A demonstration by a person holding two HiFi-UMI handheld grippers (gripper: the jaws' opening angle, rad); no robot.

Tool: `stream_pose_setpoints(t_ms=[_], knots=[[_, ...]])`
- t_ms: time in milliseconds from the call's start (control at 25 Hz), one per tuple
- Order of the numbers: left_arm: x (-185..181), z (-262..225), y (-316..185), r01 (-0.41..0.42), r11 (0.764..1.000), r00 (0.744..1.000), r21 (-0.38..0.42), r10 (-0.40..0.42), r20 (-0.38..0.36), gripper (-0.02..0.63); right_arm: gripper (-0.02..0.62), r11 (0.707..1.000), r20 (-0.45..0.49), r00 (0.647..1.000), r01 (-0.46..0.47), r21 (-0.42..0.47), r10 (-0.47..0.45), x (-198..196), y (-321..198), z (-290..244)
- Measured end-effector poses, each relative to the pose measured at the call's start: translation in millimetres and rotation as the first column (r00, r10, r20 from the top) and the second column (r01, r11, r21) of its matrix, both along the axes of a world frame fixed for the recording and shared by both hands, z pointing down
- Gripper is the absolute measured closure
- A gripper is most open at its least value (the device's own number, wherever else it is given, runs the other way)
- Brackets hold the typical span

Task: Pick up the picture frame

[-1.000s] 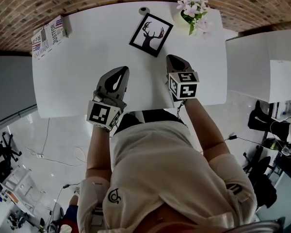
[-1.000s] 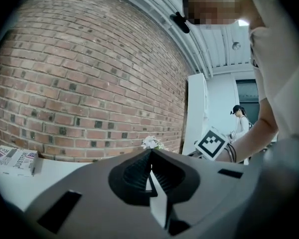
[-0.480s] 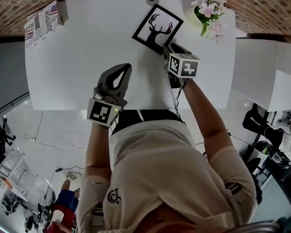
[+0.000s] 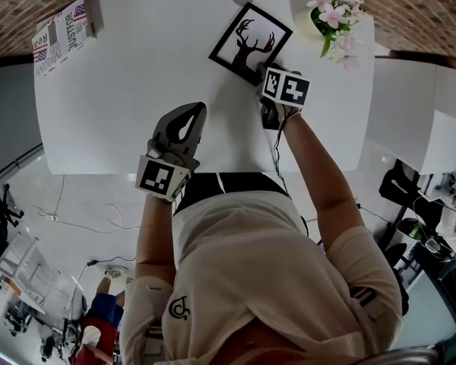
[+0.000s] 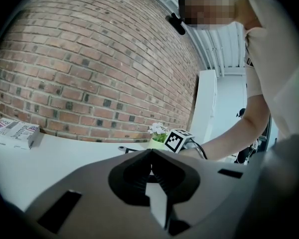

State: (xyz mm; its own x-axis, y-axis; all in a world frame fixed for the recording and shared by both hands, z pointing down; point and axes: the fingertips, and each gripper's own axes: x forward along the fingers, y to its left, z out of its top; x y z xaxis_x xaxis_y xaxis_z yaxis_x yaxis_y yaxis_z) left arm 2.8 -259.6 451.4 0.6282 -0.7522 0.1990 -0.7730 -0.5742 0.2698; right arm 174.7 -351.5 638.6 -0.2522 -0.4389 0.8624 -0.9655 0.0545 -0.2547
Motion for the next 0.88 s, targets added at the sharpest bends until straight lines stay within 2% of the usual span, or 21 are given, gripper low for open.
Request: stream_pose_setpoints(t_ms=[320, 880], knots=[[-7.1, -2.3, 9.5, -0.014, 1.0, 1.0, 0.007, 0.014, 0.013, 0.592, 0.454, 1.0, -0.096, 0.995, -0.009, 0.021, 0.011, -0.8, 5.2, -3.1], [-29.8, -6.1, 55.5, -0.035, 0.999, 0.999, 0.007, 0.035, 0.03, 0.592, 0.454, 1.0, -0.156, 0.988, 0.017, 0.002, -0.016, -8.0, 65.2, -4.1]])
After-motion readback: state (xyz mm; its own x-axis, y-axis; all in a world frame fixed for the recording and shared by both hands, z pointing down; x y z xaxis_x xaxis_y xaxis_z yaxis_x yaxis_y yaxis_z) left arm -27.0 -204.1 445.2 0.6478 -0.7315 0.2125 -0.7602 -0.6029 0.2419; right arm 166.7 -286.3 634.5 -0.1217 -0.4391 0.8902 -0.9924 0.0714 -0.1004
